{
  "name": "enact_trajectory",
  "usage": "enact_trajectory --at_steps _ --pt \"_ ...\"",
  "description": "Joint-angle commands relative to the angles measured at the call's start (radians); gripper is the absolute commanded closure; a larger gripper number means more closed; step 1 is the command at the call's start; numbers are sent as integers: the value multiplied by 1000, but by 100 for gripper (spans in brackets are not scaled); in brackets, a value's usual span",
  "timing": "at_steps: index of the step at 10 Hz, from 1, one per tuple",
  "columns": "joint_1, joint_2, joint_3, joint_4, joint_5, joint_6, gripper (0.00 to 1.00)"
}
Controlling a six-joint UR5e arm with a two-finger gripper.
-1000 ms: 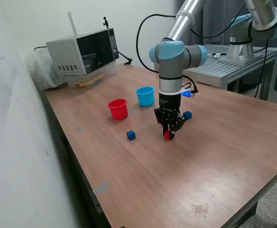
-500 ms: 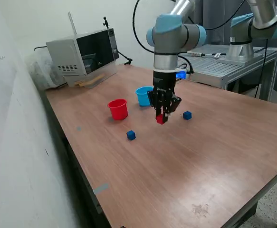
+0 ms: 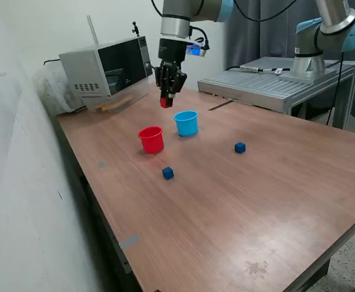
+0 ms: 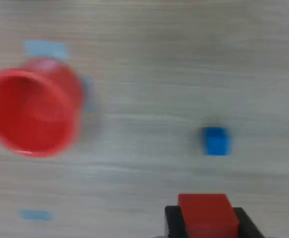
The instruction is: Place red objects in the red bin, and blue objects in the blue bin.
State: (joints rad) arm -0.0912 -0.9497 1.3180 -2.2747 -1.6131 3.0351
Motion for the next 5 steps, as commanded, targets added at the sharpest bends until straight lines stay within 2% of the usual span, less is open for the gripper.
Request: enact_trajectory --at_steps 1,5 --pt "-136 32 -6 8 -11 -38 100" --pt "-151 143 -34 -2 -13 -38 100"
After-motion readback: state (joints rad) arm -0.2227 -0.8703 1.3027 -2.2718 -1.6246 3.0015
